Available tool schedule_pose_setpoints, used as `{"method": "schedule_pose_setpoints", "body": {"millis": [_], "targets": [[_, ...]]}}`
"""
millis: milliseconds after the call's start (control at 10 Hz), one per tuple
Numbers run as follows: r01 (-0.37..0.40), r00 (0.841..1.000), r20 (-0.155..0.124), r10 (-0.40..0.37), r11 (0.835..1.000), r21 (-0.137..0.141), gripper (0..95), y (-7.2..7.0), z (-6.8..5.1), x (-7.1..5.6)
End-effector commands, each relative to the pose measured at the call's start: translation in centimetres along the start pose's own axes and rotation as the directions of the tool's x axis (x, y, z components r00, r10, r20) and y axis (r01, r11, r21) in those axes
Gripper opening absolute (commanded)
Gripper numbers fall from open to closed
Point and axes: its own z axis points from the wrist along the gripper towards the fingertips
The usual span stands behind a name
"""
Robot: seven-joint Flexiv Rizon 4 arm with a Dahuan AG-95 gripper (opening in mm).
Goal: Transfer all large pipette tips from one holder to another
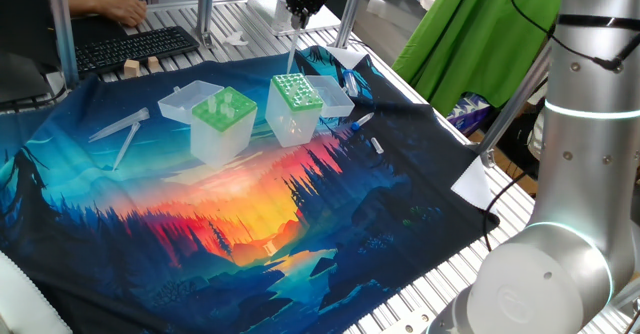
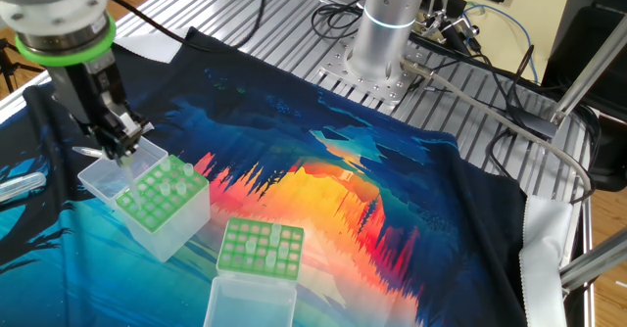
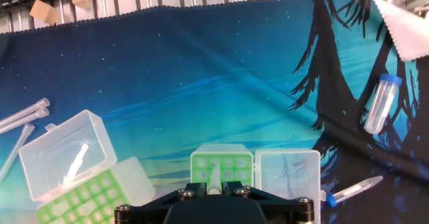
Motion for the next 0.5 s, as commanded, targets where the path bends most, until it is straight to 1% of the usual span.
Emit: {"method": "schedule_pose_setpoints", "body": {"millis": [100, 200, 400, 500], "targets": [[-0.01, 1.0, -0.006, 0.01, 1.0, -0.01, 0.0, -0.04, -0.06, -0.3], [-0.014, 1.0, -0.008, 0.014, 1.0, -0.018, 0.0, -0.04, -0.06, -0.3], [-0.031, 0.999, -0.01, 0.031, 0.999, -0.025, 0.0, -0.04, -0.06, -0.3], [-0.047, 0.999, -0.01, 0.046, 0.999, -0.022, 0.0, -0.04, -0.06, -0.3]]}}
